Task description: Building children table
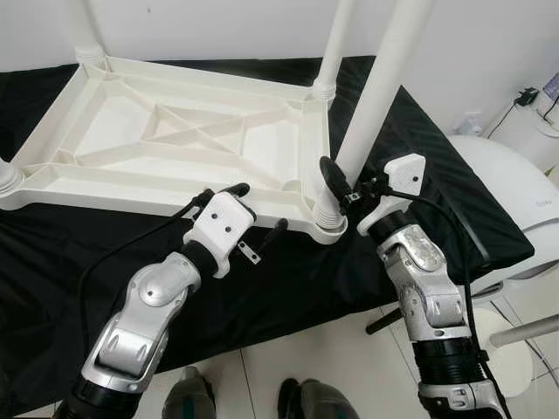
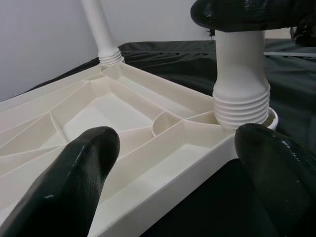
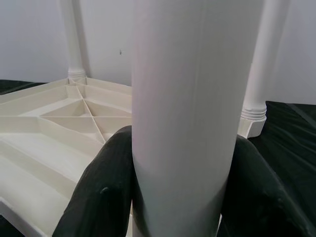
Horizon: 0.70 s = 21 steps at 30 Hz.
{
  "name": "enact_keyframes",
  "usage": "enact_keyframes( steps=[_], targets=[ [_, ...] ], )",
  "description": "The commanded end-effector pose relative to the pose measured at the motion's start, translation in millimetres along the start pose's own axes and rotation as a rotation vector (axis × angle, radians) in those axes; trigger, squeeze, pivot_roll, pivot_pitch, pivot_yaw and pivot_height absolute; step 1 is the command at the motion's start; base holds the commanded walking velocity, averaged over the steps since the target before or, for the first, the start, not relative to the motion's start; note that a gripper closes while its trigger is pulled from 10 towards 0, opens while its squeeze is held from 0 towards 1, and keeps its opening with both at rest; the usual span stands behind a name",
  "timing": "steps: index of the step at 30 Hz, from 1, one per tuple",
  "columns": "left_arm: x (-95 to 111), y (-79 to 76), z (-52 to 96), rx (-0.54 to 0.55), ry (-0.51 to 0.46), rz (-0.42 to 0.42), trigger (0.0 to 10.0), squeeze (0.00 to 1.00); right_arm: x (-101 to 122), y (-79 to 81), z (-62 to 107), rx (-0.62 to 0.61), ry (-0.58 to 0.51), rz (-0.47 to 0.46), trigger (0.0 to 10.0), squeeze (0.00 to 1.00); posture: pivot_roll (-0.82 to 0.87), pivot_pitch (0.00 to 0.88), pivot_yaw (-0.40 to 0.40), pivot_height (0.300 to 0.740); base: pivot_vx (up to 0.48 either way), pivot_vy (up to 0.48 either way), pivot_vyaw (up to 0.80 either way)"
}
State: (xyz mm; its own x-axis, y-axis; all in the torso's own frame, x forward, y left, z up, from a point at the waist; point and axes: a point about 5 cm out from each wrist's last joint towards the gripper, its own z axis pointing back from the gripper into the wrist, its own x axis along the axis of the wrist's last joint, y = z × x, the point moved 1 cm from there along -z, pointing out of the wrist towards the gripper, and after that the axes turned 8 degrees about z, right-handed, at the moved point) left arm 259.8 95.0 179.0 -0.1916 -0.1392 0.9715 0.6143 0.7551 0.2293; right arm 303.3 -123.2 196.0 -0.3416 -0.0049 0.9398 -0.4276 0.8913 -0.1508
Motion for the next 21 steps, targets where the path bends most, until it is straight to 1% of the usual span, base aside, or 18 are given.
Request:
enact_keyframes(
  steps=[1, 21],
  targets=[
    [-1.4, -1.6, 2.0, -0.023, 0.013, 0.003, 10.0, 0.0, -12.1, -0.3, 7.6, 0.008, 0.063, -0.024, 10.0, 0.0, 0.06, 0.114, -0.1, 0.74, 0.0, 0.0, 0.0],
    [-1.3, 4.3, 2.9, -0.016, 0.018, -0.011, 10.0, 0.0, -13.1, -5.4, 18.1, -0.006, 0.083, -0.013, 10.0, 0.0, 0.06, 0.097, -0.09, 0.74, 0.0, 0.0, 0.0]
  ],
)
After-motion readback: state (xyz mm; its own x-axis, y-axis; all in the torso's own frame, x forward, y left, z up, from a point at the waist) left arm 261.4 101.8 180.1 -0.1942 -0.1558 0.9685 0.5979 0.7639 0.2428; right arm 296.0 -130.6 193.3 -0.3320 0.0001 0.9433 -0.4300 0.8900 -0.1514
